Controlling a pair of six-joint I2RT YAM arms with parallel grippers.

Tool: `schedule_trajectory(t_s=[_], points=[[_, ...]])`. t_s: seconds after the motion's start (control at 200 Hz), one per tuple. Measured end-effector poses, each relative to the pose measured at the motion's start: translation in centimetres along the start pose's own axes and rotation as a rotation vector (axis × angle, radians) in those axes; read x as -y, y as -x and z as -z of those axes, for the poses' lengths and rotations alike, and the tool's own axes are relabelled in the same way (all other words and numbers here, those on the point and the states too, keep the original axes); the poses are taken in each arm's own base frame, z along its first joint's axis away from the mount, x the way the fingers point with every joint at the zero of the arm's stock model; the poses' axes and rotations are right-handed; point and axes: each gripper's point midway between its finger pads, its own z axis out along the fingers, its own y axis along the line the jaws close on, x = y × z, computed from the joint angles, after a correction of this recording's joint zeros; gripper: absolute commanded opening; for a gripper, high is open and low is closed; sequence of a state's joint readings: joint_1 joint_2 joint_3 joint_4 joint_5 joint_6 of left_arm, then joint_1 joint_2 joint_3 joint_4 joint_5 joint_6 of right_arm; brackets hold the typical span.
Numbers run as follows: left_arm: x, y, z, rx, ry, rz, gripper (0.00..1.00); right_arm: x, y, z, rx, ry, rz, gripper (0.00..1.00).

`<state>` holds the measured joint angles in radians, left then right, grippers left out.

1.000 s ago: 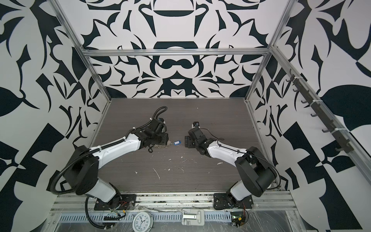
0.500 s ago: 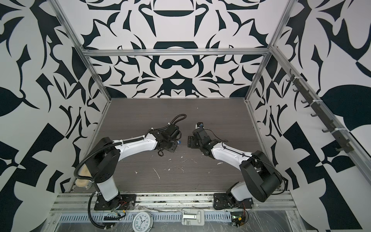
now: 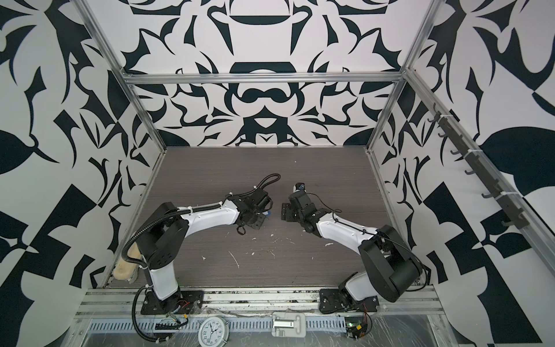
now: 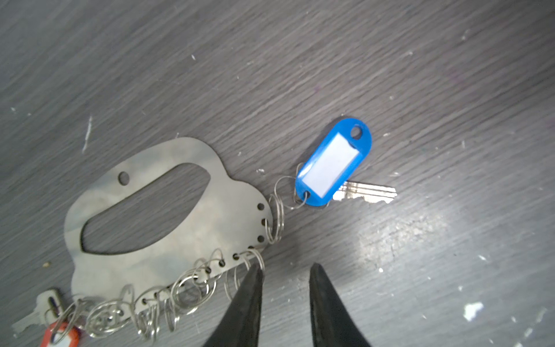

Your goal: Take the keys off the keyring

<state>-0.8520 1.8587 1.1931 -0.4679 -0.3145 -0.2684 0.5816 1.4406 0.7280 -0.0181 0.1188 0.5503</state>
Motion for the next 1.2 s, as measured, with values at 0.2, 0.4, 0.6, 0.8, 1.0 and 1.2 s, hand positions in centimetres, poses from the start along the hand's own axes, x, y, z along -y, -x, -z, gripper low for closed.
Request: schedule_trajectory(t_s=[0.2, 0.4, 0.6, 0.8, 1.0, 1.2], points=[[-0.5, 0.6, -0.1, 0.023, 0.015, -0.006, 0.32, 0.1, 0.1, 0.0, 0.001, -0.002, -0.004, 0.81], [-0.9, 0.9, -0.7, 0.029, 0.025, -0.008, 0.32, 0.1, 0.1, 0.0, 0.001, -0.003, -0.004, 0.81], [-0.9, 0.9, -1.3, 0.029, 0.027, -0.018, 0.29, 0.2, 0.1, 0.0, 0.001, -0.004, -0.005, 0.8], [-0.8, 1.4, -1.4, 0.045, 0.022, -0.033, 0.23, 0.2, 0.1, 0.0, 0.001, -0.004, -0.005, 0.8], [-0.8, 1.2, -2.1, 0.04, 0.03, -0.054, 0.13, 0.2, 0.1, 0.0, 0.001, -0.004, -0.005, 0.8], [-0.8, 1.5, -2.1, 0.051, 0.033, -0.058, 0.06, 0.3, 0.0, 0.1, -0.004, -0.007, -0.005, 0.8]])
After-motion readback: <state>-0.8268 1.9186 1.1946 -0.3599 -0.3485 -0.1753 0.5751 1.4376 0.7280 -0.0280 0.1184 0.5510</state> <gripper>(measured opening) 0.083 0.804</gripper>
